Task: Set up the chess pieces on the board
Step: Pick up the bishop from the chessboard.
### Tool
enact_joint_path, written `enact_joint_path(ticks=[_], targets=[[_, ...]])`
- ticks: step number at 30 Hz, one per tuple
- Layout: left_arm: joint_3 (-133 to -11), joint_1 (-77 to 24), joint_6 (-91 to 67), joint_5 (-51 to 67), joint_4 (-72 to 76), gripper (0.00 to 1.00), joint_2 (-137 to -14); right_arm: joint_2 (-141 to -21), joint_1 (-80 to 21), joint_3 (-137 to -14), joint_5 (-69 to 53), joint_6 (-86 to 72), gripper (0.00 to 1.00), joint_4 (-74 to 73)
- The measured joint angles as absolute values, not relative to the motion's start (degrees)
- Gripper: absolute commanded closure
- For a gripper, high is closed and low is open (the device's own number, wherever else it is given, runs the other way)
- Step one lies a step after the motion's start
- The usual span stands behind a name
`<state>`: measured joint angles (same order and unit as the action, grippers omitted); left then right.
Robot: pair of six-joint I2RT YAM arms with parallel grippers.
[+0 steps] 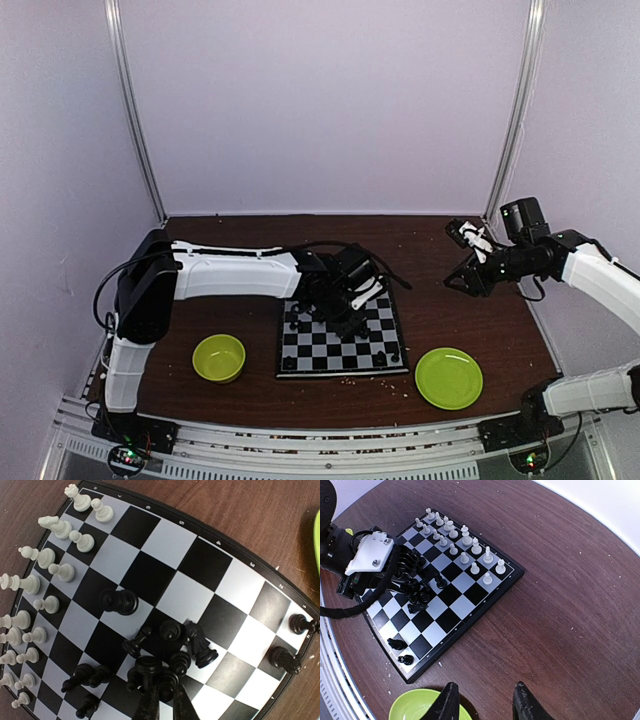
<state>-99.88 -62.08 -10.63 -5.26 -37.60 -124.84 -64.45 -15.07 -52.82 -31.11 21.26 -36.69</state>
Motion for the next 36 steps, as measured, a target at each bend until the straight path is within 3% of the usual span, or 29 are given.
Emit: enact_joint_path(ticks=[5, 9, 22, 36], targets=[[-99.9, -62.1, -10.4, -5.3, -37.6, 0.82, -124.9, -64.7, -15.1, -52.8, -31.1, 21.3, 0.64, -36.7], [-99.9, -62.1, -10.4, -5.3, -37.6, 0.81, -125.4, -64.9, -15.1, -52.8, -31.2, 21.3, 0.65, -36.8], [-99.9, -62.1, -10.4, -5.2, -37.6, 0.97, -126.0, -64.9, -15.1, -52.8, -31.3, 21.5, 0.65, -37.1], [-84.9, -63.2, -11.5, -2.3, -35.9, 0.98, -112.2, -65.5, -15.1, -52.8, -31.6, 21.9, 0.65, -37.1]])
